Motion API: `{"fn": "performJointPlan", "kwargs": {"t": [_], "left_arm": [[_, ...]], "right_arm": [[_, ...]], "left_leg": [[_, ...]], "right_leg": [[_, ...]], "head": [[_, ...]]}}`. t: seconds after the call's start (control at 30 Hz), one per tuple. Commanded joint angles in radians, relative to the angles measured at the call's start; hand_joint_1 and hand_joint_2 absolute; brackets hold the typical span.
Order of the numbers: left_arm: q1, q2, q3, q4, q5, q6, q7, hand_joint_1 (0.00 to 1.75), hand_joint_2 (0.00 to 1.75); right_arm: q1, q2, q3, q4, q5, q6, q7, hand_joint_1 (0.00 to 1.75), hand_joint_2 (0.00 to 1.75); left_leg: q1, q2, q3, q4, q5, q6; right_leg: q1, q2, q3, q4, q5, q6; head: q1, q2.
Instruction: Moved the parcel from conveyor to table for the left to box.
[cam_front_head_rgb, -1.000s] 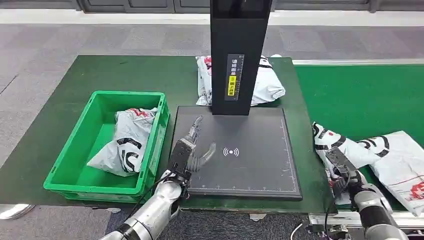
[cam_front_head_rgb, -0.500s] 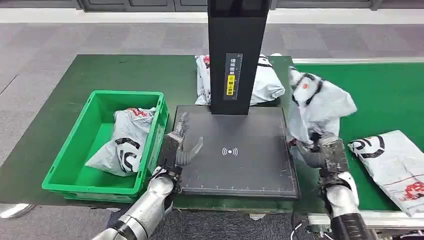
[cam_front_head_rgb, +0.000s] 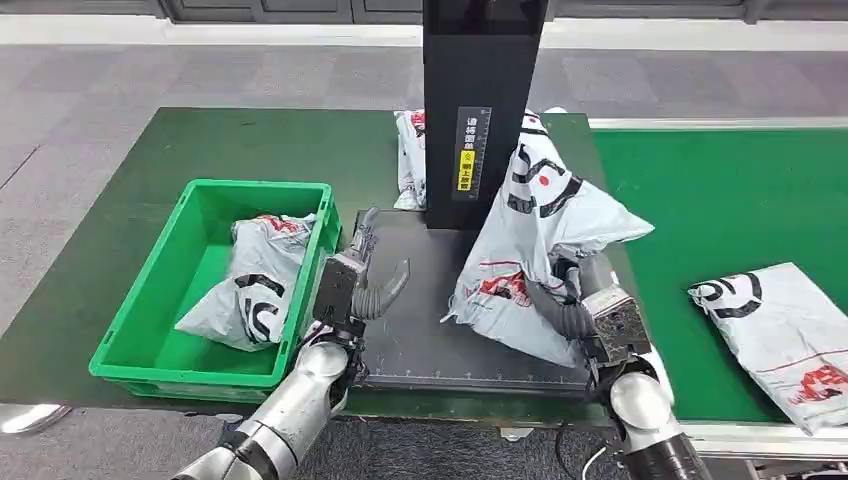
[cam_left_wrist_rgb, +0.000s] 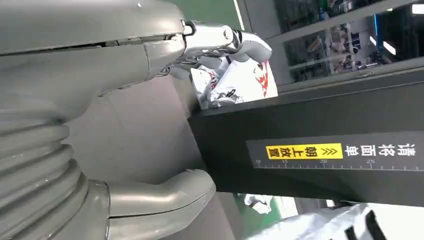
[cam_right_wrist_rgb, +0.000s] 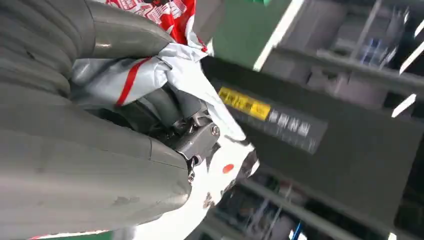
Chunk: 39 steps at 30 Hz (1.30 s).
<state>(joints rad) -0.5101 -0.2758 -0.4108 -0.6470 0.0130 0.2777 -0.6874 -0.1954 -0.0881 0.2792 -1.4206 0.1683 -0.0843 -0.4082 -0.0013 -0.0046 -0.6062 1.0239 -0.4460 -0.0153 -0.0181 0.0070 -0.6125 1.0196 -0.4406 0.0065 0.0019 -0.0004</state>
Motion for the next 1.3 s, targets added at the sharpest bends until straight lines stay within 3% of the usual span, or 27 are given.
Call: {"fn": "performJointPlan", "kwargs": {"t": [0.03, 0.2, 0.23, 0.27, 0.5, 0.53, 0.77, 1.0, 1.3], "left_arm": [[-0.037, 0.010, 0.033, 0.029, -0.002, 0.001, 0.003, 0.00, 1.75], [-0.040, 0.004, 0.033, 0.028, -0.016, 0.020, 0.001, 0.00, 1.75], [-0.039, 0.003, 0.033, 0.026, -0.018, 0.024, 0.001, 0.00, 1.75], [-0.038, 0.004, 0.035, 0.021, -0.021, 0.027, 0.001, 0.00, 1.75], [-0.051, 0.011, 0.033, 0.011, -0.042, 0.046, 0.011, 0.00, 1.75], [-0.052, 0.011, 0.032, 0.011, -0.044, 0.047, 0.010, 0.00, 1.75], [-0.048, 0.006, 0.028, 0.008, -0.046, 0.037, 0.038, 0.00, 1.75], [-0.047, 0.005, 0.023, 0.002, -0.054, 0.043, 0.039, 0.00, 1.75], [-0.030, 0.004, -0.014, -0.029, -0.091, 0.077, 0.046, 0.00, 1.75]], "right_arm": [[-0.073, 0.011, 0.078, 0.066, -0.011, 0.009, 0.011, 1.75, 1.75], [-0.142, 0.029, 0.142, 0.229, -0.007, 0.087, 0.068, 1.75, 1.75], [-0.167, 0.024, 0.176, 0.292, 0.014, 0.112, 0.091, 0.65, 1.75], [-0.183, 0.024, 0.201, 0.346, 0.050, 0.098, 0.085, 0.00, 1.75], [-0.244, 0.058, 0.329, 0.575, 0.164, 0.171, 0.096, 0.00, 1.75], [-0.238, 0.065, 0.327, 0.580, 0.162, 0.173, 0.093, 0.00, 0.00], [-0.177, 0.084, 0.215, 0.474, 0.192, 0.076, 0.110, 0.00, 0.00], [-0.165, 0.085, 0.203, 0.450, 0.197, 0.072, 0.112, 0.00, 0.00], [-0.065, 0.118, 0.045, 0.260, 0.216, -0.187, 0.027, 0.00, 0.00]], "left_leg": [[0.000, 0.002, 0.001, -0.001, 0.000, 0.000], [0.001, 0.005, 0.003, -0.002, 0.000, 0.000], [0.002, 0.005, 0.003, -0.002, 0.000, 0.000], [0.001, 0.005, 0.003, -0.002, 0.000, 0.000], [0.002, 0.005, 0.003, -0.002, 0.000, -0.001], [0.002, 0.003, 0.003, -0.002, 0.001, 0.000], [0.002, -0.001, 0.002, -0.002, 0.001, 0.000], [0.002, -0.001, 0.002, -0.002, 0.001, 0.000], [0.002, -0.003, 0.003, -0.003, 0.001, 0.000]], "right_leg": [[0.001, 0.001, 0.001, -0.001, 0.000, -0.001], [0.001, 0.004, 0.002, -0.002, 0.001, -0.001], [0.002, 0.004, 0.003, -0.004, 0.002, -0.001], [0.002, 0.004, 0.002, -0.003, 0.002, -0.001], [0.002, 0.004, 0.002, -0.003, 0.002, -0.001], [0.002, 0.002, 0.003, -0.004, 0.002, -0.001], [0.002, -0.001, 0.003, -0.003, 0.000, -0.001], [0.002, -0.002, 0.003, -0.003, 0.001, -0.001], [0.003, -0.004, 0.004, -0.004, 0.000, -0.002]], "head": [[0.000, 0.000], [0.000, 0.000], [0.000, 0.000], [0.000, 0.000], [0.000, 0.000], [0.000, 0.000], [0.000, 0.000], [0.000, 0.000], [0.000, 0.000]]}}
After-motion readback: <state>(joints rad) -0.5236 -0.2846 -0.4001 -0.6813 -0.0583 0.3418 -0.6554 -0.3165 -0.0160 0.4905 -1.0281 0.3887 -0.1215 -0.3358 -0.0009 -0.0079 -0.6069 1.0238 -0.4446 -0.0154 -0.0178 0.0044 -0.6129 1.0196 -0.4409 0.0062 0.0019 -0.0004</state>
